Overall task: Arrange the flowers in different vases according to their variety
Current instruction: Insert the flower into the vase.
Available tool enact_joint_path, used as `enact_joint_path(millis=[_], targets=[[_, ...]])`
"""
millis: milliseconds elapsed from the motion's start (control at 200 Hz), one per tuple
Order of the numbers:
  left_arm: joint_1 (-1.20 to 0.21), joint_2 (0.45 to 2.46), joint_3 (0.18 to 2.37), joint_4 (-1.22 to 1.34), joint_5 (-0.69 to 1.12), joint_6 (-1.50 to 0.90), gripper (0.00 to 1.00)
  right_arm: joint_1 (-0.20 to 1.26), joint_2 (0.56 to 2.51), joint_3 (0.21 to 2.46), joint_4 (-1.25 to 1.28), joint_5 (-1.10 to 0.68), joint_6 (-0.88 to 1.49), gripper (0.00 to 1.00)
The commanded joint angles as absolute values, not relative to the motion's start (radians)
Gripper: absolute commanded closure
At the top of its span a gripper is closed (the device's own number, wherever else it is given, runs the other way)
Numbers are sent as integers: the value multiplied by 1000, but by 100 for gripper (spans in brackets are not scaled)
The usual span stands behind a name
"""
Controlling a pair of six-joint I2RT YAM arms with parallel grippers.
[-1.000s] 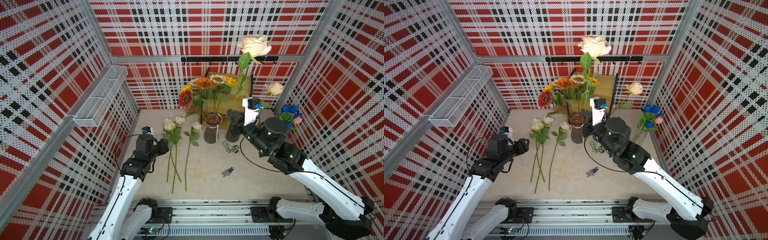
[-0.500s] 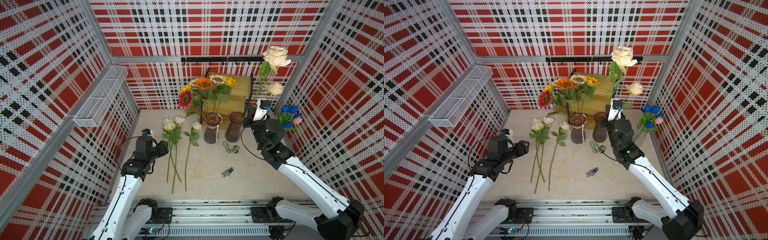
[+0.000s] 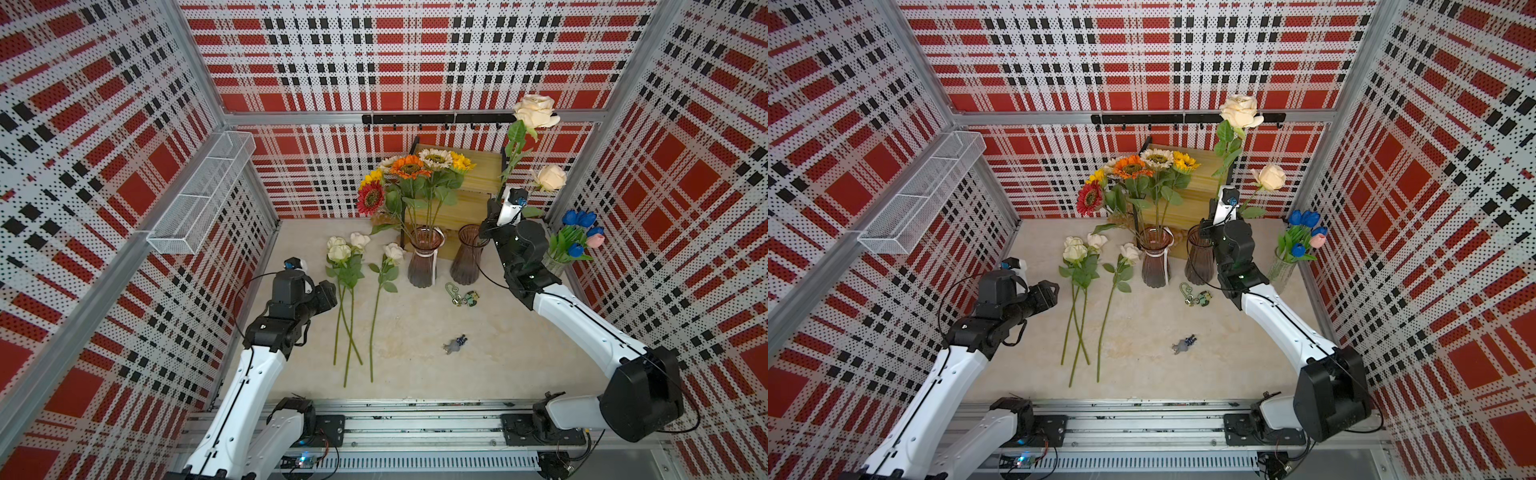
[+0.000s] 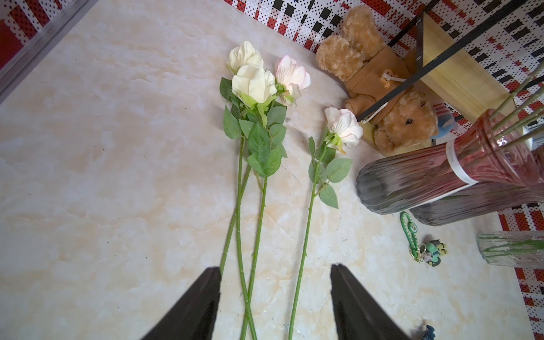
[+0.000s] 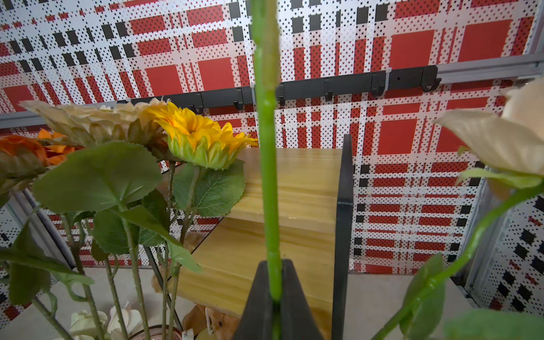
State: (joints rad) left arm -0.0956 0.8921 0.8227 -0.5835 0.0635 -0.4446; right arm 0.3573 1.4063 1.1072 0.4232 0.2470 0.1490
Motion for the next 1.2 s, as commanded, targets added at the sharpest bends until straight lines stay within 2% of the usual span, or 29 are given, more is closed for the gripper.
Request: enact_joint_path(millis=[0,361,386,416,446,631,857,1198], targets=[[-83,880,820,-565,70,-442,35,335,1453,1142,478,213,188,100],[-71,893,822,-562,75,-440,36,310,1577,1136,417,162,252,100],[-72,894,821,-562,76,-440,36,311,1579,1128,414,161,257,90],[-71,896,822,-561,78,-440,36,310,1581,1122,408,163,263,69],[-71,898,821,-560,78,-439,36,311,1580,1113,403,164,270,59],[-67,899,819,-554,82,-438,36,311,1527,1051,384,171,300,31],[-66,912,804,-546,93,-443,36,312,1456,995,329,170,308,17],[-64,1034,786,-551,73,-460,38,370,1277,941,251,221,289,11]])
